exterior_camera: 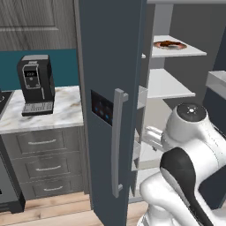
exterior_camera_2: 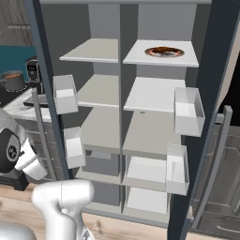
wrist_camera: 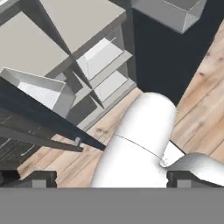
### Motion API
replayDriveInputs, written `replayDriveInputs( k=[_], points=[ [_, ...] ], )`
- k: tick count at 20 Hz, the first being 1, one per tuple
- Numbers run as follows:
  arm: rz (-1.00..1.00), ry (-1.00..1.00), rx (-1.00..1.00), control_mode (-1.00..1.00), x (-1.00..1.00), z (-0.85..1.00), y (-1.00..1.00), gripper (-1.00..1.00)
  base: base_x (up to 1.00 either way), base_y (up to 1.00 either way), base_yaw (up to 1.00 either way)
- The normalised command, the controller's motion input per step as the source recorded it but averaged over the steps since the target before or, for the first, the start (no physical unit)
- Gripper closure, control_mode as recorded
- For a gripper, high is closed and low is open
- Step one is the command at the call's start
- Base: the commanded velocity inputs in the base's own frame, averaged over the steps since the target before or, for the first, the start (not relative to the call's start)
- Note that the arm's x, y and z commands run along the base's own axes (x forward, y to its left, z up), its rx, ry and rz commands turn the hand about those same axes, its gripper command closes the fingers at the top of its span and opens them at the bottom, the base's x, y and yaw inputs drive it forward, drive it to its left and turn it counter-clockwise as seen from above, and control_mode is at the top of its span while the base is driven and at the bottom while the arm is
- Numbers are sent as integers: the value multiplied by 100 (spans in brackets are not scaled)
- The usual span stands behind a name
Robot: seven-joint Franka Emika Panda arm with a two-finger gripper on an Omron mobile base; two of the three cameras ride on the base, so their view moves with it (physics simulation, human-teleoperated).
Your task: Retrieve the chicken drumstick from the fridge and place it on the saucepan with marinade on the stove.
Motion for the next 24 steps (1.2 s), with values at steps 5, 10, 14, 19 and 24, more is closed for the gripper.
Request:
replayDriveInputs(
  k=[5, 10, 14, 19, 24],
  points=[
    [7, 16, 69, -100, 41, 8, -100, -100, 0, 0, 0],
    [0, 28, 57, -100, 92, -13, -84, -100, 0, 0, 0],
    [13, 4, 31, -100, 62, -41, 13, -100, 0, 0, 0],
    [2, 0, 15, -100, 44, -59, 71, -100, 0, 0, 0],
    [0, 0, 0, -100, 51, -24, 2, -100, 0, 0, 0]
  ],
)
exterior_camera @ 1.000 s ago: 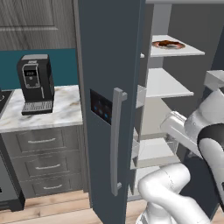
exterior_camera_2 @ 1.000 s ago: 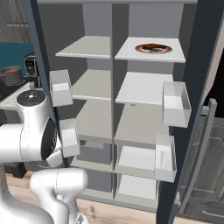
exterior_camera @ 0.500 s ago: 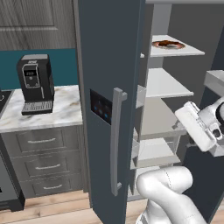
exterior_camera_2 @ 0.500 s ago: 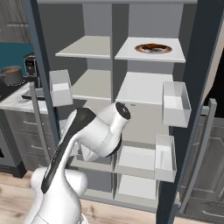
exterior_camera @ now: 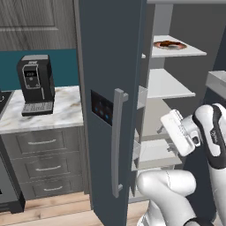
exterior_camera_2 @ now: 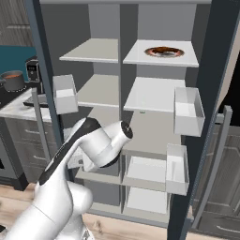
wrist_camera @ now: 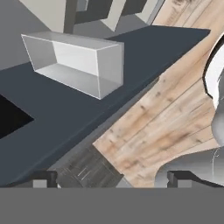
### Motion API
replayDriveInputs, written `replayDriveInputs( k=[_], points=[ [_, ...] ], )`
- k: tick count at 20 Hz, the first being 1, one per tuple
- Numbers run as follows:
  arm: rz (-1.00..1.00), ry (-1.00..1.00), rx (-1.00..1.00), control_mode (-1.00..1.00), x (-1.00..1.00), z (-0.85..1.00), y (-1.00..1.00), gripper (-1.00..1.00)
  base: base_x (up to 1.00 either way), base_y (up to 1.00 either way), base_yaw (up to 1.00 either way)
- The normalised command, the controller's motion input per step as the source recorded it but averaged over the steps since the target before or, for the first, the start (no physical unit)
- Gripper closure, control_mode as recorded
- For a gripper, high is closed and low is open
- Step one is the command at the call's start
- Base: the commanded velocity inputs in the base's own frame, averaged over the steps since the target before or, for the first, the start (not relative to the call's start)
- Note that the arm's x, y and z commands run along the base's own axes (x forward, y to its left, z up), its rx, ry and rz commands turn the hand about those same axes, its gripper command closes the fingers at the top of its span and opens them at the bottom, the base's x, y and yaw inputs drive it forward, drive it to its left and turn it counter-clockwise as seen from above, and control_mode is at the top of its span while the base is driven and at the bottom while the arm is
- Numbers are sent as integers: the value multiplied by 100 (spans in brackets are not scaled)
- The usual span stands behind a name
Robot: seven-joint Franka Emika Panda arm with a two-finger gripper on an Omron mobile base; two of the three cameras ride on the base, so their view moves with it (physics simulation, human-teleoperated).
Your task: Retrieve the chicken drumstick from the fridge and place it on the saucepan with marinade on the stove.
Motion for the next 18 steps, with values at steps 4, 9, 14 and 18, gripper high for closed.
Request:
replayDriveInputs(
  k=[4, 9, 14, 18],
  points=[
    [0, 0, 0, -100, 72, -23, -26, -100, 0, 0, 0],
    [1, 0, 0, -100, 71, -40, 0, -100, 0, 0, 0],
    [6, 0, 0, -100, 63, -50, 0, -100, 0, 0, 0],
    [8, 0, 1, -100, 42, -47, 0, -100, 0, 0, 0]
  ],
)
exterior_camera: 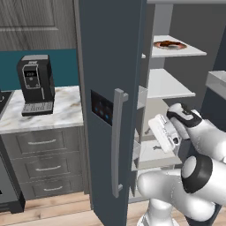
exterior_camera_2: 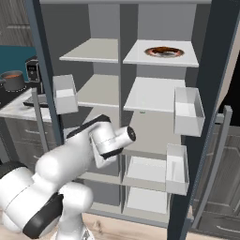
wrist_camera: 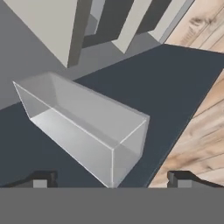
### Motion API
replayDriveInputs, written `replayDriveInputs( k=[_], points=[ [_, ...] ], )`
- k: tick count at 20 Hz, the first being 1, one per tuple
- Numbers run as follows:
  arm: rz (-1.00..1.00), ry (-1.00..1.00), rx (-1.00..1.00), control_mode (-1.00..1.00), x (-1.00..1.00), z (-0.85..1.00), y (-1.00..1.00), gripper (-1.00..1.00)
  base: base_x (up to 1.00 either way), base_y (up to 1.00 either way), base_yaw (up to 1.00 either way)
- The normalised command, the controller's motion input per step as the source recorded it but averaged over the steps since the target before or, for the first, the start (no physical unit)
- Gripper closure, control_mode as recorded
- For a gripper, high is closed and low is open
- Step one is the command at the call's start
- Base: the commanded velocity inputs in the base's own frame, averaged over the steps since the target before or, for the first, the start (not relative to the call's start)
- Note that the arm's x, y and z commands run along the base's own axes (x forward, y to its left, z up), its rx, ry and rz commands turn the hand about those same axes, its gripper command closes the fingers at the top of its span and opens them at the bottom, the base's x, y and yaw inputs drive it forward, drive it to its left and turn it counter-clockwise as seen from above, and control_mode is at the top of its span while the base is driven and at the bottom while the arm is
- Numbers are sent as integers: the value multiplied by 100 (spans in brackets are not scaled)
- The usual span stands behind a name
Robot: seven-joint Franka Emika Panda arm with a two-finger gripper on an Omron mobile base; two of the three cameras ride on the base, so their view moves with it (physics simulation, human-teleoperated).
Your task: Retrieve the chicken drumstick from the fridge and place it on the saucepan with marinade on the stove.
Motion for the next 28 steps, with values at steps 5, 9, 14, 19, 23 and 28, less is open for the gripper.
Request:
replayDriveInputs(
  k=[5, 9, 14, 19, 23, 28],
  points=[
    [10, 0, 3, -100, 23, -51, 9, -100, 0, 0, 0],
    [8, 0, 7, -100, 5, -50, 24, -100, 0, 0, 0],
    [6, 0, 23, -100, -4, -9, 49, -100, 0, 0, 0],
    [3, 0, 40, -100, -5, 2, 45, -100, 0, 0, 0],
    [6, 0, 27, -100, -32, -3, 69, -100, 0, 0, 0],
    [6, 0, 17, -100, -49, -15, 86, -100, 0, 0, 0]
  ],
)
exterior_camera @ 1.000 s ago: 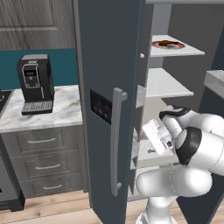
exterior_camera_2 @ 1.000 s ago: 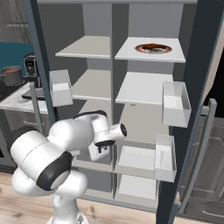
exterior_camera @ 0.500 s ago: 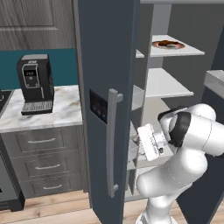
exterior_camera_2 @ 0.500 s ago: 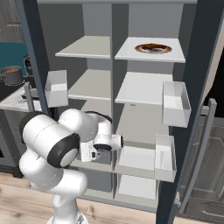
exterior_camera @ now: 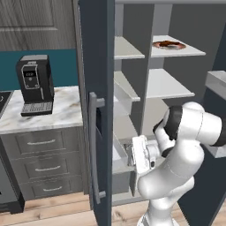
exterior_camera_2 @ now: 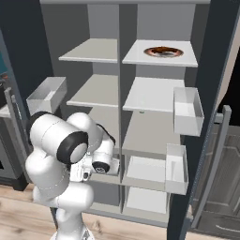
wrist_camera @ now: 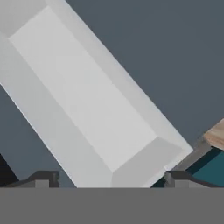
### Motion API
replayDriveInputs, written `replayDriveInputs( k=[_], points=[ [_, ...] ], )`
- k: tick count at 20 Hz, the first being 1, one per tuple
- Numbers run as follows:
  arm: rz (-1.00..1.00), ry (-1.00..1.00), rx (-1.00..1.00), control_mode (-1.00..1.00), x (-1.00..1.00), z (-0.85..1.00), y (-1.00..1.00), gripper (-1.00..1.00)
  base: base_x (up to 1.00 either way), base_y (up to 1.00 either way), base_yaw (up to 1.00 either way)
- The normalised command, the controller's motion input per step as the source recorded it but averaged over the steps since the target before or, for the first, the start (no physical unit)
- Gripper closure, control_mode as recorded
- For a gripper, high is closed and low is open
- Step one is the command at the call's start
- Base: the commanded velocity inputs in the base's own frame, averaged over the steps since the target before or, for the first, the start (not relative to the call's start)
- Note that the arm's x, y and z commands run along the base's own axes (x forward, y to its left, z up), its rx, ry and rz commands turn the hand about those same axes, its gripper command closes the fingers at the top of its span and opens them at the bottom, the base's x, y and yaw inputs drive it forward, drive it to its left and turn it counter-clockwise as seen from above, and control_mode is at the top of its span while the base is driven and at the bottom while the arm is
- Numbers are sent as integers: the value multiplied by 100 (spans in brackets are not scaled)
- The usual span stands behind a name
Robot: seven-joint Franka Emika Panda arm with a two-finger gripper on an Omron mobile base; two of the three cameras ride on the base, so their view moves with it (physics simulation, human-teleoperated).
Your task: Retrieve the chicken drumstick from the fridge and place it on the saucepan with marinade on the stove.
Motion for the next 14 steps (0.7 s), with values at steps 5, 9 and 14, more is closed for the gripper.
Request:
replayDriveInputs(
  k=[5, 9, 14],
  points=[
    [5, 0, 12, -100, -46, -4, 88, -100, 0, 0, 0],
    [3, 0, 6, -100, -30, -2, 65, -100, 0, 0, 0],
    [0, 0, -1, -100, -11, -2, 28, -100, 0, 0, 0]
  ],
)
